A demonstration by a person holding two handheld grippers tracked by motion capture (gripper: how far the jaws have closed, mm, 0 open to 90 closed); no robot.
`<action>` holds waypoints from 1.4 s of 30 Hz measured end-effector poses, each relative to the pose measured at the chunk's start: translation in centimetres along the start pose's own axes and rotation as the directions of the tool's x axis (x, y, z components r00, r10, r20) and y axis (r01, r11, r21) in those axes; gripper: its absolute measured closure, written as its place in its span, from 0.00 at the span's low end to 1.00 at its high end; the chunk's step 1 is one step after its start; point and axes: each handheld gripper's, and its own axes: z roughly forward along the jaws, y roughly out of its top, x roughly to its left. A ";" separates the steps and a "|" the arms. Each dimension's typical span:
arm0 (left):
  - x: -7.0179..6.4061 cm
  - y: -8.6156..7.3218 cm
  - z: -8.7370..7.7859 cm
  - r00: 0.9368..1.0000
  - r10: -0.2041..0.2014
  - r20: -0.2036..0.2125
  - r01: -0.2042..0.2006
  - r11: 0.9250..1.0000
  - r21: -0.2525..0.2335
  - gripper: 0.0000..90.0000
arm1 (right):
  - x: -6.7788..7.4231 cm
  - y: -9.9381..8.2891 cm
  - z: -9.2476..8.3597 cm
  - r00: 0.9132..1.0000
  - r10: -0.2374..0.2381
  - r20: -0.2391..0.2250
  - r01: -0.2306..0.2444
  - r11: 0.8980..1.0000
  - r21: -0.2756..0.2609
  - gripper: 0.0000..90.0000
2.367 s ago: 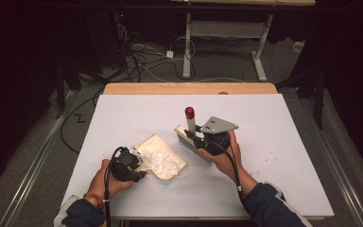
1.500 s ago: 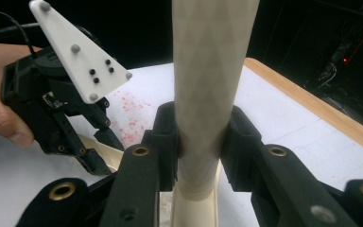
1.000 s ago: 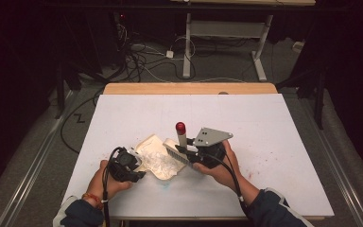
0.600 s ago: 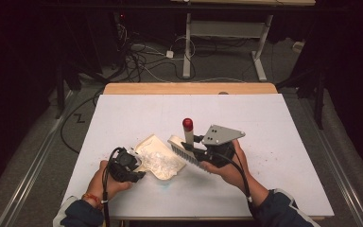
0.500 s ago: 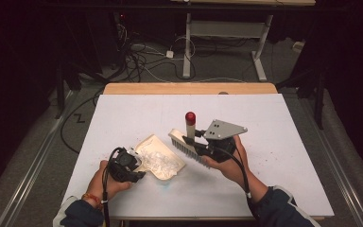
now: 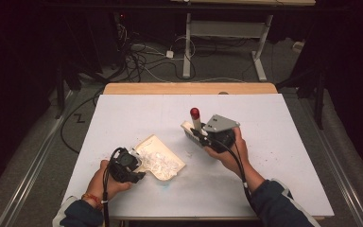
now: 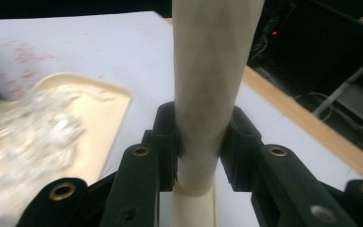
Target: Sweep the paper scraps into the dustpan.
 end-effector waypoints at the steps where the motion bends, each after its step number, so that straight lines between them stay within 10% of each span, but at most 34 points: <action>1: 0.0 0.0 0.0 1.000 0.000 0.001 0.000 1.000 -0.001 0.70 | 0.2 -0.3 -0.8 1.000 0.001 -0.014 -0.001 1.000 -0.002 0.79; 11: -0.5 -0.2 -0.1 1.000 0.002 -0.003 -0.002 1.000 0.011 0.70 | 2.8 -1.2 -3.3 0.994 0.002 -0.112 0.000 1.000 0.019 0.78; 18: -0.3 -0.4 0.0 1.000 0.000 0.002 0.000 1.000 0.007 0.70 | 5.2 0.2 -3.3 0.970 0.013 -0.241 -0.020 0.999 -0.025 0.79; 31: -0.3 -0.4 0.0 1.000 0.000 0.005 0.000 1.000 0.005 0.70 | 3.2 1.3 -5.6 0.979 0.033 -0.202 -0.054 0.994 -0.098 0.79; 42: -0.2 -0.4 -0.1 1.000 -0.001 0.006 0.000 1.000 0.013 0.70 | 1.7 0.6 -3.8 0.992 0.047 -0.118 -0.053 0.997 -0.050 0.79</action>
